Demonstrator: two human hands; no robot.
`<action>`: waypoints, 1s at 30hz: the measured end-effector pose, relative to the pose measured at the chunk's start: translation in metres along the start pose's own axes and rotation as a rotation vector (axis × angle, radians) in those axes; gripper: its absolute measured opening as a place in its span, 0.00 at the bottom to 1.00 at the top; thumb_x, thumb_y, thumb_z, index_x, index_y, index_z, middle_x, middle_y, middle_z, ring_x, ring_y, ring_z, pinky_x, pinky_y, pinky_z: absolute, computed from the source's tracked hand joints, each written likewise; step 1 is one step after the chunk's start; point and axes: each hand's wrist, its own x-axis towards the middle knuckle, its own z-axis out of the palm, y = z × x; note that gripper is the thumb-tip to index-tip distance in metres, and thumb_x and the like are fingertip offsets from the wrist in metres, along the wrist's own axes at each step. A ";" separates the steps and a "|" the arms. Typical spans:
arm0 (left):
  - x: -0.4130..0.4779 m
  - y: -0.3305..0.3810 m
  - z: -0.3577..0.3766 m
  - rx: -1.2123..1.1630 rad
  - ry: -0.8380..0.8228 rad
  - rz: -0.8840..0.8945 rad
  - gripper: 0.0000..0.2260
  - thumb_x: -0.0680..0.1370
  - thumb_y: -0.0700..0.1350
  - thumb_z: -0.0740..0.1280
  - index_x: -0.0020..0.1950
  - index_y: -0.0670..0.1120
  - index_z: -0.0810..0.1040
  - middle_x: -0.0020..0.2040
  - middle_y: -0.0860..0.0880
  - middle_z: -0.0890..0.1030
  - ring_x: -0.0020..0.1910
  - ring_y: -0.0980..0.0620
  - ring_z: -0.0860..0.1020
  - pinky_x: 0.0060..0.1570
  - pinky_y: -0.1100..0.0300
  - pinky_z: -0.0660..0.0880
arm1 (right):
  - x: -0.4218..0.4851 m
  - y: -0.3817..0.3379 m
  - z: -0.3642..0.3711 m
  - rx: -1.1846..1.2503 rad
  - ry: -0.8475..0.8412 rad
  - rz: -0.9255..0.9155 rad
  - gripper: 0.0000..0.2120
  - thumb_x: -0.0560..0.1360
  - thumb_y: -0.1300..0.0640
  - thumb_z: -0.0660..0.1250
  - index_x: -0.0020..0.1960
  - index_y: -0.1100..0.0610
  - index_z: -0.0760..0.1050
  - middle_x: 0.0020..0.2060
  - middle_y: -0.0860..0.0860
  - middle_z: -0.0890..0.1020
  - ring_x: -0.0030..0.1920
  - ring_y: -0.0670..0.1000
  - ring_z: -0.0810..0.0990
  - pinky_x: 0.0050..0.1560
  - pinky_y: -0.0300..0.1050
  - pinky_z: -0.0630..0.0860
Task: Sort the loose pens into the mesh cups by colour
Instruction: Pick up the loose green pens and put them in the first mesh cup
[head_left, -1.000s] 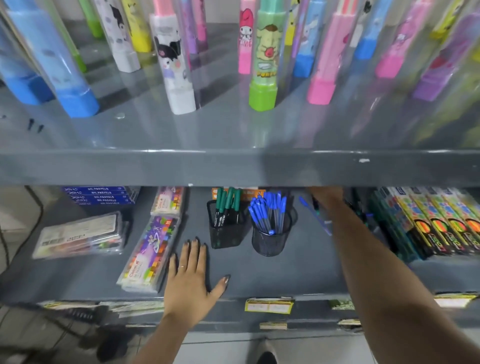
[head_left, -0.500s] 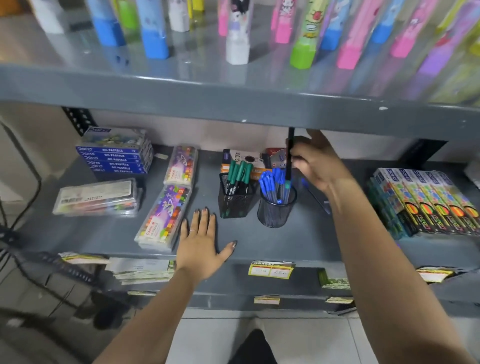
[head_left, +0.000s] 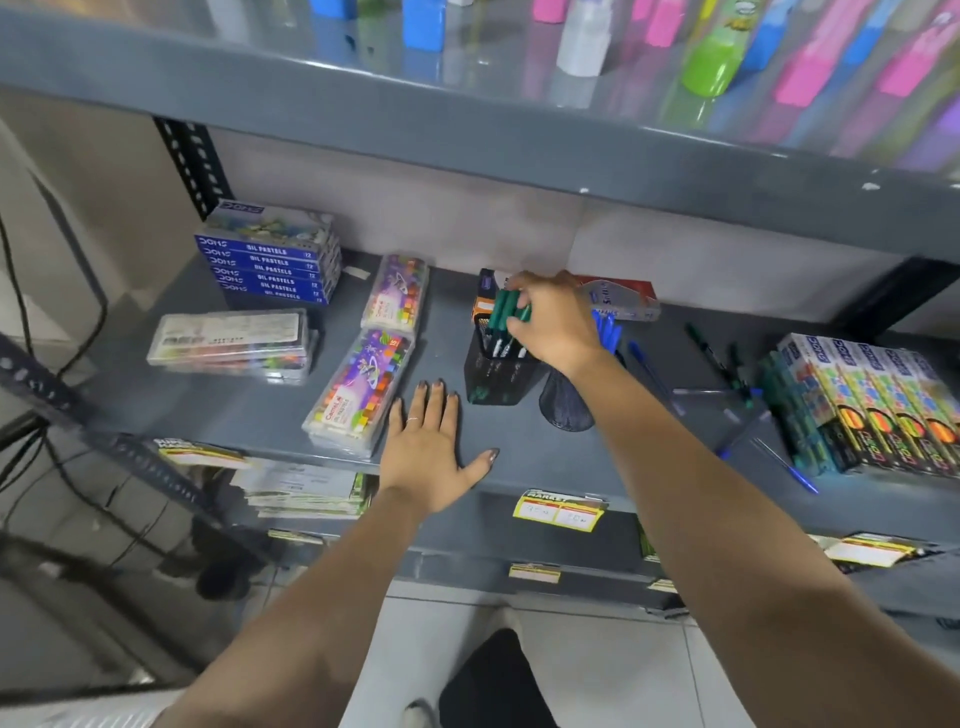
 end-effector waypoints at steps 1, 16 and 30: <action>0.000 -0.001 0.001 -0.001 0.006 -0.001 0.44 0.73 0.73 0.41 0.79 0.44 0.49 0.80 0.43 0.50 0.78 0.44 0.44 0.75 0.42 0.43 | -0.001 0.000 0.001 -0.054 0.002 -0.014 0.17 0.71 0.58 0.69 0.60 0.52 0.78 0.51 0.55 0.82 0.56 0.61 0.73 0.54 0.56 0.76; 0.001 0.001 0.005 -0.037 0.074 -0.010 0.45 0.72 0.74 0.41 0.79 0.45 0.52 0.80 0.44 0.52 0.79 0.45 0.47 0.76 0.43 0.44 | -0.048 0.151 -0.019 -0.069 0.126 0.589 0.12 0.74 0.62 0.59 0.45 0.66 0.80 0.42 0.67 0.83 0.45 0.66 0.83 0.41 0.49 0.76; 0.003 0.001 0.013 -0.009 0.107 -0.006 0.43 0.74 0.73 0.43 0.78 0.44 0.58 0.79 0.43 0.57 0.78 0.43 0.53 0.75 0.41 0.49 | -0.028 0.236 0.000 -0.327 -0.065 0.782 0.13 0.76 0.63 0.62 0.59 0.67 0.76 0.57 0.65 0.79 0.60 0.65 0.76 0.61 0.57 0.71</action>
